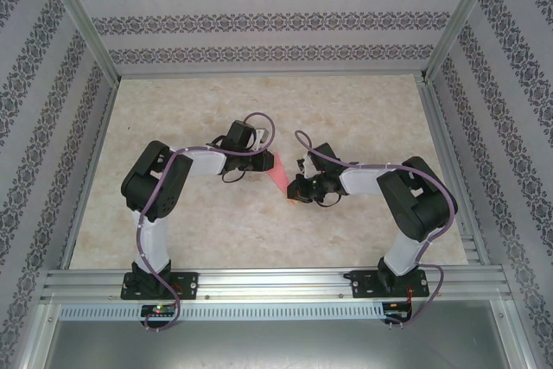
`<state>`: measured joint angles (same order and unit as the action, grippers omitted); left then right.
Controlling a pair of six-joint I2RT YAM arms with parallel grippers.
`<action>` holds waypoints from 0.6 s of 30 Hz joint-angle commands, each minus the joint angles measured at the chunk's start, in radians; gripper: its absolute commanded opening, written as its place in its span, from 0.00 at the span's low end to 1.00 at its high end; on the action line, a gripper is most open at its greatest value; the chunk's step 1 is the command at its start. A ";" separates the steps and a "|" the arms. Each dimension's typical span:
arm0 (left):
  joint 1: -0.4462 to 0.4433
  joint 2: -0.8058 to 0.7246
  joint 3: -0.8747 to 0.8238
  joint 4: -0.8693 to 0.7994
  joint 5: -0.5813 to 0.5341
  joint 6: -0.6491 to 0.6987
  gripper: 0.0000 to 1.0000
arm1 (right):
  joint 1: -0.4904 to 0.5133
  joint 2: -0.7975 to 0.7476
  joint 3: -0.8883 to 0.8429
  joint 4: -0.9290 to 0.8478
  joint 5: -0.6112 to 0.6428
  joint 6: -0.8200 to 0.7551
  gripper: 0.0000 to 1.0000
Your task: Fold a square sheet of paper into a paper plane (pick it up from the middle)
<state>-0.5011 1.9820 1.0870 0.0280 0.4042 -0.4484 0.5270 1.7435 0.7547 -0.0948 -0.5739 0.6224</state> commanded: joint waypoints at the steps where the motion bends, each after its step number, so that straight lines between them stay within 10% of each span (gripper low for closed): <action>1: 0.025 0.026 0.015 -0.025 -0.054 0.042 0.20 | -0.012 0.079 -0.039 -0.158 0.148 -0.039 0.08; 18: 0.153 0.024 0.060 -0.067 -0.074 0.049 0.19 | -0.033 0.094 -0.074 -0.156 0.154 -0.031 0.08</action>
<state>-0.3717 1.9907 1.1103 0.0082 0.3878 -0.4427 0.5140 1.7504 0.7517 -0.0906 -0.5915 0.6037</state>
